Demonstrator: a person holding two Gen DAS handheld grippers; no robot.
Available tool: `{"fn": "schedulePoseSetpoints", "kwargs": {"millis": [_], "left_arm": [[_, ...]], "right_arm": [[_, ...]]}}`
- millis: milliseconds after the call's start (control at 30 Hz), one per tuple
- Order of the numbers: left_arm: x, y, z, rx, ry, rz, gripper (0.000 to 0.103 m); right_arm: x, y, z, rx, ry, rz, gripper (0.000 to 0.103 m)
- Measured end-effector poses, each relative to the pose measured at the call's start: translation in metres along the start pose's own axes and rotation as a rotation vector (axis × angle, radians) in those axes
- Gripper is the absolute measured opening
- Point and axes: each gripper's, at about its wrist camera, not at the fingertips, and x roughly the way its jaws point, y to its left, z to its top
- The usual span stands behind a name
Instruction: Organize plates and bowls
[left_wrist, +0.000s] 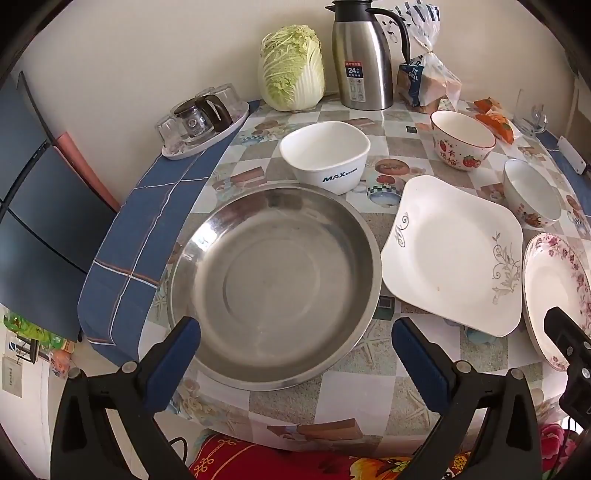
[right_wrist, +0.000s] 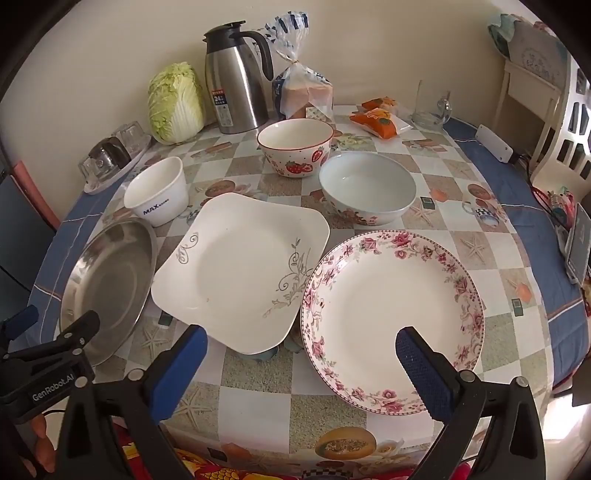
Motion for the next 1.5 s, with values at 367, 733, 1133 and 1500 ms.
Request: {"fn": "schedulePoseSetpoints", "kwargs": {"millis": [367,733,1133,1500], "left_arm": [[-0.0034,-0.0026,-0.0019,0.016,-0.019,0.014,0.103],[-0.0039,-0.0035,-0.0015,0.023,-0.022,0.016,0.103],[-0.0050,-0.0053,-0.0020,0.030,-0.029,0.024,0.103],[-0.0050,-0.0052,-0.0023,0.028,-0.030,0.022,0.103]], "right_arm": [[-0.0043,-0.0036,-0.0014,-0.006,-0.005,-0.002,0.103],[-0.0011,0.0003,-0.0004,-0.013,-0.003,0.005,0.103],[-0.0018,0.0003,-0.0010,-0.010,-0.002,0.015,0.103],[0.0001,-0.0005,-0.0017,-0.020,0.011,-0.004,0.103]]}}
